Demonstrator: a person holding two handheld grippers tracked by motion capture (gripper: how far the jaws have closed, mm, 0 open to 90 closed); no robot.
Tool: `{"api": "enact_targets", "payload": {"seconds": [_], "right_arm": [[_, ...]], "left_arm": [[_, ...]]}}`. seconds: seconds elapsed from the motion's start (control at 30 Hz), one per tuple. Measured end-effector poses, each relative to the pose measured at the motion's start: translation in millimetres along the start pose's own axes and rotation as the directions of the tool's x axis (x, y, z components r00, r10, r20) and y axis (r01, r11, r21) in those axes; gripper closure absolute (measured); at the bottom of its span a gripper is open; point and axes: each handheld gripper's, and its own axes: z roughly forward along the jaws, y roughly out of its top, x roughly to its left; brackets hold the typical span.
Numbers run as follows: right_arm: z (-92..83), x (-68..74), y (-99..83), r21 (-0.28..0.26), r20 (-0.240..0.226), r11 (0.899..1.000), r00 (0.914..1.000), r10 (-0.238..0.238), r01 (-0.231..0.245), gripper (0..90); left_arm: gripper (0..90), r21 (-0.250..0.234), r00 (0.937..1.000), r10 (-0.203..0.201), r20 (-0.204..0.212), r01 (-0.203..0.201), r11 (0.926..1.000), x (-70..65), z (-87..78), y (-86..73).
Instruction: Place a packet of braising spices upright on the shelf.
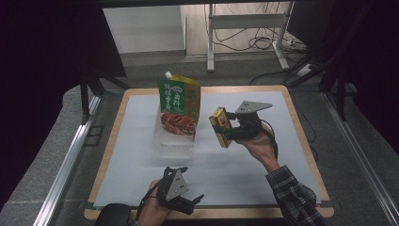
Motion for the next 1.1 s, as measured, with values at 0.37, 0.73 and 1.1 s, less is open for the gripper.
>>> {"api": "enact_targets", "payload": {"seconds": [0.37, 0.73, 1.1], "right_arm": [[20.1, 10.5, 5.8, -0.026, -0.029, 0.999, 0.9987, -0.041, 0.040, 31.7], [41.3, 21.1, 13.0, -0.051, -0.065, 0.997, 0.9959, -0.062, 0.059, 31.6], [68.8, 29.8, 18.8, -0.077, -0.105, 0.995, 0.9923, -0.065, 0.057, 31.6]], "left_arm": [[1.4, 0.001, 1.0000, -0.001, -0.003, 0.001, 1.0000, 0.3, -0.8, 0.1], [1.4, -0.005, 1.0000, -0.004, -0.001, 0.004, 1.0000, -0.5, -0.8, 0.2], [1.4, -0.003, 1.0000, -0.001, -0.004, 0.001, 1.0000, 0.1, -1.8, 0.2]]}}
